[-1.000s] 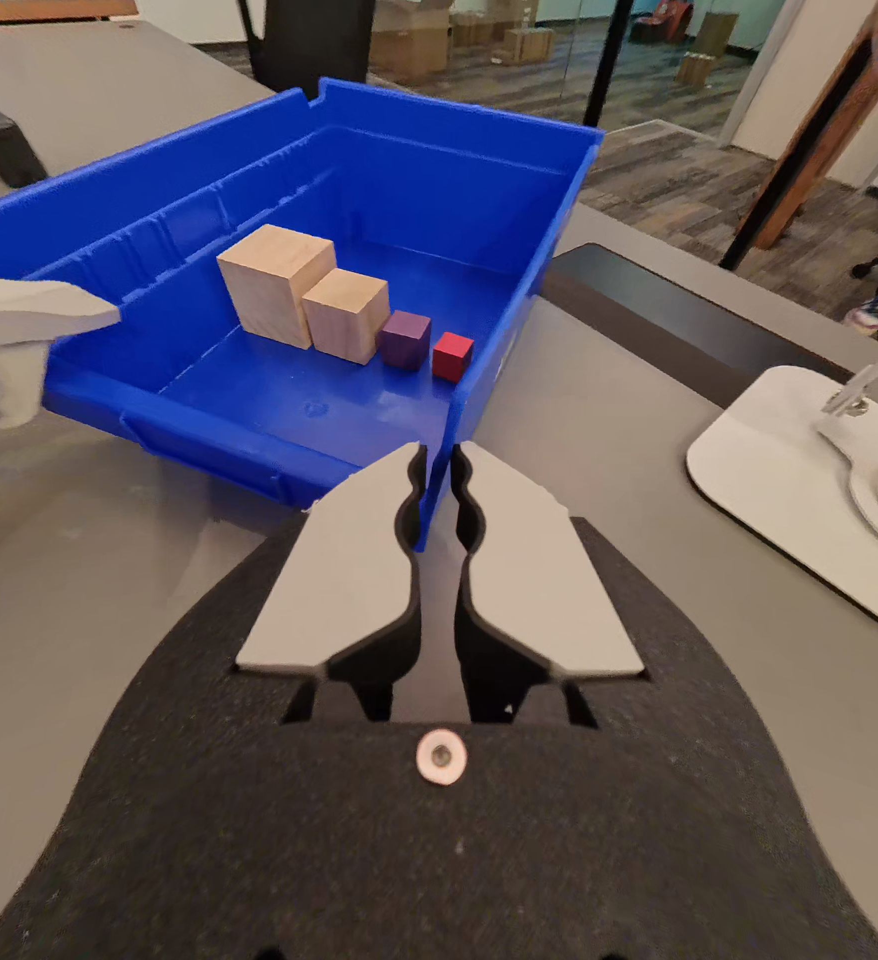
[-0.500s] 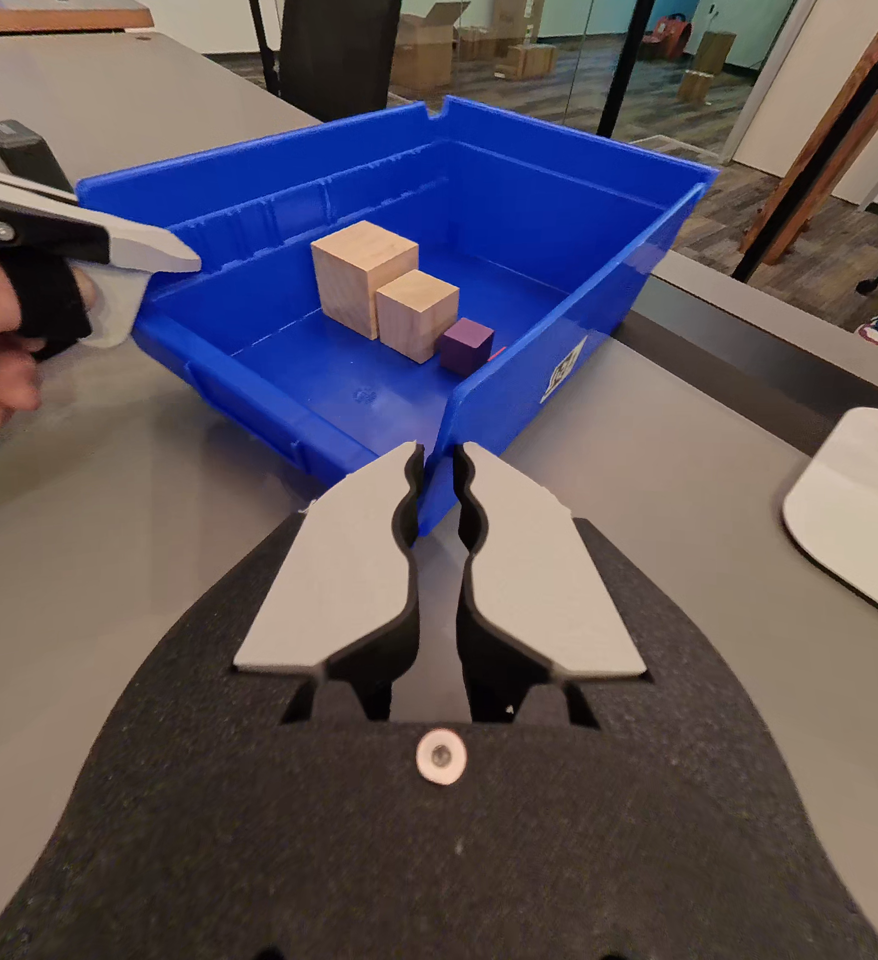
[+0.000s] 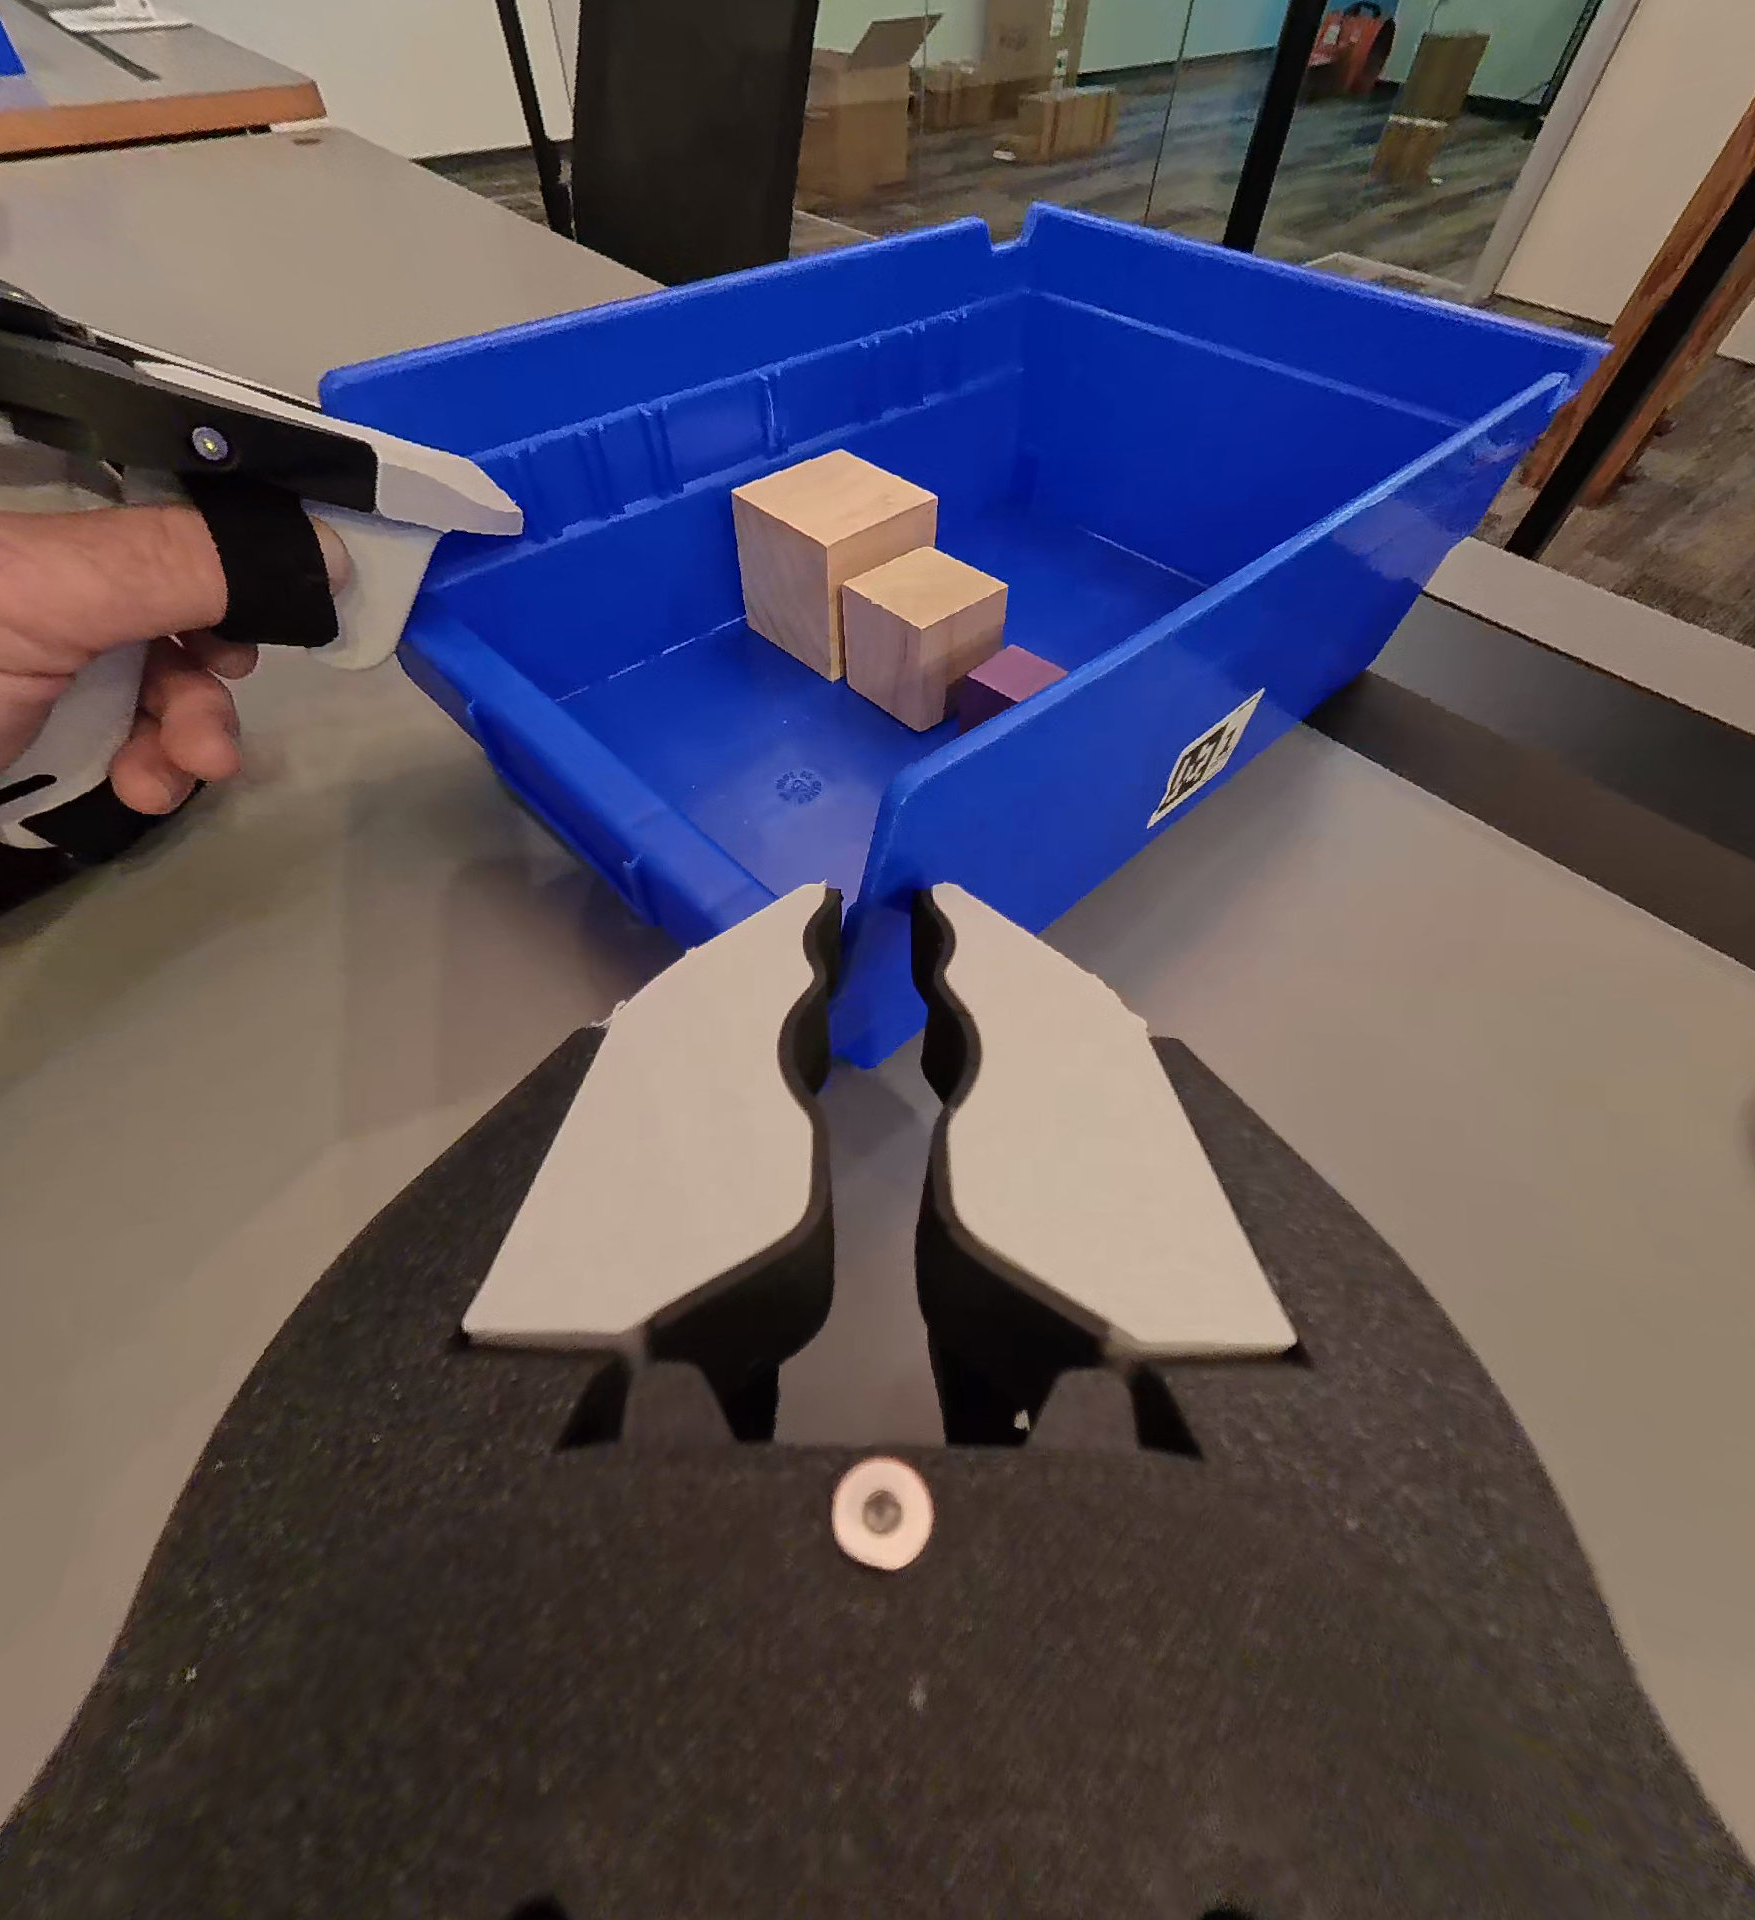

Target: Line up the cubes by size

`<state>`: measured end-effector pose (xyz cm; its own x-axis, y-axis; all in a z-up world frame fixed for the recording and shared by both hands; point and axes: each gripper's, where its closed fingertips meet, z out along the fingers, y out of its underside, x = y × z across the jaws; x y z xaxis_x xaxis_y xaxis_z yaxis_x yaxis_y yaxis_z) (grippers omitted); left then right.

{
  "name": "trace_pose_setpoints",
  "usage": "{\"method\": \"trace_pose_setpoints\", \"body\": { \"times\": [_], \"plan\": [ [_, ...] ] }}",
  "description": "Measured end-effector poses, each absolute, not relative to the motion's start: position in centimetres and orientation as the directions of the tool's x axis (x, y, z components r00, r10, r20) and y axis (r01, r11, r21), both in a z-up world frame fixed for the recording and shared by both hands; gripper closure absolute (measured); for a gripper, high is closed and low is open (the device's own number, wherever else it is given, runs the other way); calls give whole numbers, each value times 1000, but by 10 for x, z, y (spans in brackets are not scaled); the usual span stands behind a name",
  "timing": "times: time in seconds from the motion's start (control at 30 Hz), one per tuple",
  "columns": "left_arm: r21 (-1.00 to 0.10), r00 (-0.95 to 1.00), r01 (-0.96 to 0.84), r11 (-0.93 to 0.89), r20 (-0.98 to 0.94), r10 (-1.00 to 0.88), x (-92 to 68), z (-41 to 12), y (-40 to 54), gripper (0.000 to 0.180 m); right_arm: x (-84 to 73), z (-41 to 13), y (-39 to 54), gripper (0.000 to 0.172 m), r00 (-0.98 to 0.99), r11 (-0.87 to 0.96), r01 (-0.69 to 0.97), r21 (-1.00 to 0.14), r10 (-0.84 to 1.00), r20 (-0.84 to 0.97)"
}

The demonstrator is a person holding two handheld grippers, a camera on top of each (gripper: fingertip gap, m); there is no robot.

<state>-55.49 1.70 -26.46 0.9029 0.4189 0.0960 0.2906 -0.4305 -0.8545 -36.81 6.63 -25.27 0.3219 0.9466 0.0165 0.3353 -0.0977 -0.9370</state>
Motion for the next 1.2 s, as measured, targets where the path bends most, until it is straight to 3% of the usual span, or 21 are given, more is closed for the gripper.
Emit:
{"method": "trace_pose_setpoints", "body": {
  "times": [0.13,0.2,0.27,0.43,0.6,0.9,1.07,1.2],
  "plan": [
    [-862,901,300,-409,114,419,-556,-262,19,177,-369,-253,66,159,320,-98,330,-939,947,14],
    [-869,895,312,-385,132,427,-555,-258,20,135,-367,-248,64,141,314,-93,304,-948,949,8],
    [-892,889,283,-354,105,445,-555,-244,13,126,-360,-244,63,135,310,-81,305,-949,951,18],
    [-945,909,102,-310,-38,416,-517,-190,-4,120,-311,-235,70,129,291,-78,313,-947,956,18],
    [-956,967,-2,-295,-77,242,-413,-173,12,114,-231,-237,97,123,350,-88,344,-935,936,41],
    [-926,999,-19,-378,1,-53,-245,-225,78,88,-91,-266,153,115,536,-180,401,-899,841,71],
    [-862,1000,4,-507,13,-15,-212,-274,106,71,-41,-269,178,114,614,-214,397,-893,785,85],
    [-808,999,-10,-589,14,-37,-204,-294,113,79,-15,-272,189,115,642,-235,402,-885,762,89]
  ]
}}
